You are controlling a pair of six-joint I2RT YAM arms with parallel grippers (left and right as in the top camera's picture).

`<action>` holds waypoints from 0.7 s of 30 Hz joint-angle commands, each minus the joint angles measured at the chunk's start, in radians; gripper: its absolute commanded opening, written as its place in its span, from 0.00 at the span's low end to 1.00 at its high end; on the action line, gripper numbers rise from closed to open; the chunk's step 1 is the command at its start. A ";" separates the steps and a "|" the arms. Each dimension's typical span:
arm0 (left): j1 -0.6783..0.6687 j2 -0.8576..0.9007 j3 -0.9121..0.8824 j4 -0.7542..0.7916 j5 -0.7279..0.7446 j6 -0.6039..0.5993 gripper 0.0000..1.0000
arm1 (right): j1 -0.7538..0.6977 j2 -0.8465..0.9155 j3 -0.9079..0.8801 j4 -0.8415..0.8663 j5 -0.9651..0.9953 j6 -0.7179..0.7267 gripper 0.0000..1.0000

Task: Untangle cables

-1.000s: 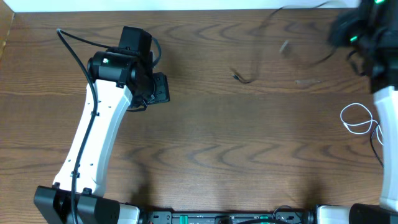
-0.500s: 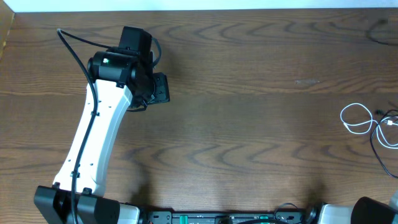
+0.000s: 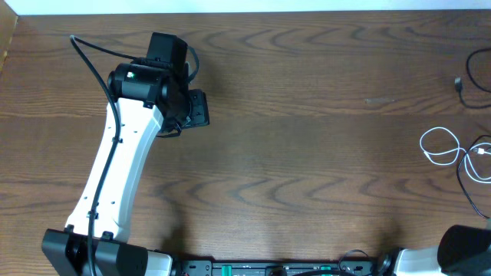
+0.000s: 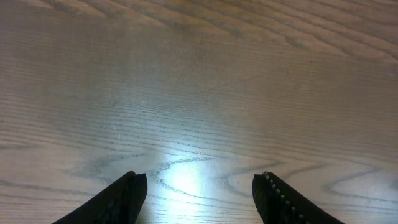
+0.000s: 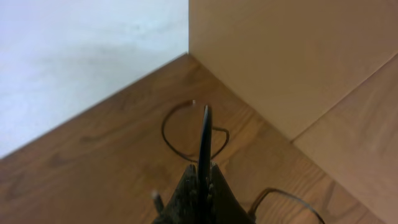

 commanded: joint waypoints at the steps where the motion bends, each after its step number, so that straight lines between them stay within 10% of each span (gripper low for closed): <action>1: 0.002 0.010 -0.012 -0.002 -0.009 -0.005 0.60 | -0.014 0.023 0.014 -0.002 0.014 0.005 0.01; 21: 0.002 0.010 -0.012 -0.002 -0.009 -0.005 0.60 | -0.037 0.272 0.013 -0.272 -0.105 -0.275 0.01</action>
